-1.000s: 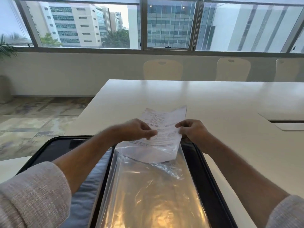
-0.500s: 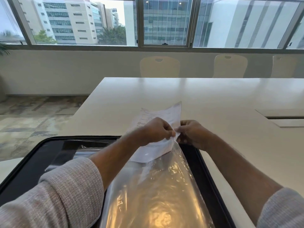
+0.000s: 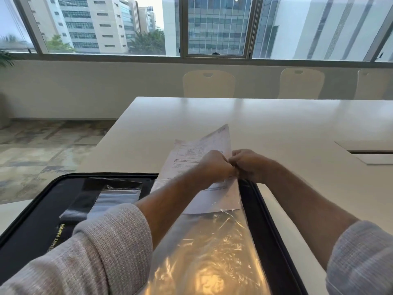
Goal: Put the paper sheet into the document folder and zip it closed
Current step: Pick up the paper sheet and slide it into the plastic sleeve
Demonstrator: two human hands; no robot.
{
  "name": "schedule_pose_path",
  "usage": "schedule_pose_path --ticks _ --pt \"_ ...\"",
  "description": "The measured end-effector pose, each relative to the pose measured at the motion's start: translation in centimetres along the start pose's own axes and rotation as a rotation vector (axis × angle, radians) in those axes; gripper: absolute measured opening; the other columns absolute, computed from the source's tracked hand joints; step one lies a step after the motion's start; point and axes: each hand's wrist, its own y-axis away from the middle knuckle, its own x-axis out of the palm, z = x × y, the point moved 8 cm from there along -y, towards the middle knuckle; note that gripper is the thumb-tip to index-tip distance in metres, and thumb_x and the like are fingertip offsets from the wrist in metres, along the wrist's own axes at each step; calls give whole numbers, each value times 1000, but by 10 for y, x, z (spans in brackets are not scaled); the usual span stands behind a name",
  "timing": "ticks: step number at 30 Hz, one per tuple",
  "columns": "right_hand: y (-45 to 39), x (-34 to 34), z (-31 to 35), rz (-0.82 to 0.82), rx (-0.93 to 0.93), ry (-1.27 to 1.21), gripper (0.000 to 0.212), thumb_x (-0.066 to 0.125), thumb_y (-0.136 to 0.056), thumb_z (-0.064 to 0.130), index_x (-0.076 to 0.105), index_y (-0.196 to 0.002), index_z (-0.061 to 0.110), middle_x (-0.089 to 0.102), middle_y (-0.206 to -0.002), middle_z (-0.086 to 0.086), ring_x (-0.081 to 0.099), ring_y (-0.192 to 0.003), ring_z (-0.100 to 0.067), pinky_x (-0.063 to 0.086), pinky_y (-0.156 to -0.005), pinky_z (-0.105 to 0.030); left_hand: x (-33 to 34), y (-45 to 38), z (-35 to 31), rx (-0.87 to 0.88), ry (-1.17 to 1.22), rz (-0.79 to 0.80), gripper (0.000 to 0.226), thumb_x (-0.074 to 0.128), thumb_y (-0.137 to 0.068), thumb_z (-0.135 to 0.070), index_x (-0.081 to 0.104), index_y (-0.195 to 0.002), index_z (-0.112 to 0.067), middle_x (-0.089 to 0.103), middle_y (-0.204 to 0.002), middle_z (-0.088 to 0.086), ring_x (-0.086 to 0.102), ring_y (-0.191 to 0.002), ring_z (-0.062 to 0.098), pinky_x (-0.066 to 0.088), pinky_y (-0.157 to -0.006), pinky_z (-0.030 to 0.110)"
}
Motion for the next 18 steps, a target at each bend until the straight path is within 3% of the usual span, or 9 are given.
schedule_pose_path --ticks 3,6,8,10,11,13,18 --pt "1 2 -2 77 43 87 17 44 -85 -12 56 -82 -2 54 -62 -13 52 -50 -21 40 -48 -29 6 -3 4 -6 -1 -35 10 78 -77 -14 78 -81 -5 67 -64 7 61 -53 15 56 -54 25" --pt "3 1 -5 96 57 105 13 50 -87 -7 59 -80 0 62 -61 -11 59 -49 -18 43 -45 -27 5 -3 4 63 -45 11 15 77 -82 -25 76 -74 -12 67 -61 0 59 -49 6 46 -44 15" --pt "3 1 -8 89 50 88 10 56 -92 2 62 -94 -6 71 -80 -18 68 -66 -27 53 -59 -35 -5 1 10 92 -104 90 22 74 -84 -35 75 -79 -13 69 -66 -3 59 -54 3 44 -43 11" --pt "2 -2 -12 55 58 53 20 55 -94 6 61 -107 -9 71 -101 -23 70 -90 -39 55 -83 -48 -27 5 22 95 -177 149 25 72 -86 -37 76 -85 -13 71 -73 -3 60 -60 3 47 -50 13" --pt "1 -3 -13 36 57 39 20 55 -94 5 60 -109 -9 71 -105 -22 70 -94 -39 55 -87 -51 -41 6 31 91 -214 148 24 72 -86 -36 76 -87 -12 73 -76 -2 60 -62 4 49 -55 15" --pt "-1 -5 -15 5 55 -1 18 55 -93 2 61 -107 -9 72 -105 -21 71 -92 -37 58 -83 -50 -69 7 49 77 -297 112 18 73 -86 -30 78 -86 -13 75 -78 2 59 -62 5 50 -60 18" --pt "-6 -8 -19 -96 43 -61 23 61 -87 4 63 -105 -10 72 -102 -23 69 -88 -41 53 -87 -49 -97 11 80 43 -446 2 12 75 -84 -33 76 -75 -25 69 -66 -11 56 -56 -1 41 -52 17"
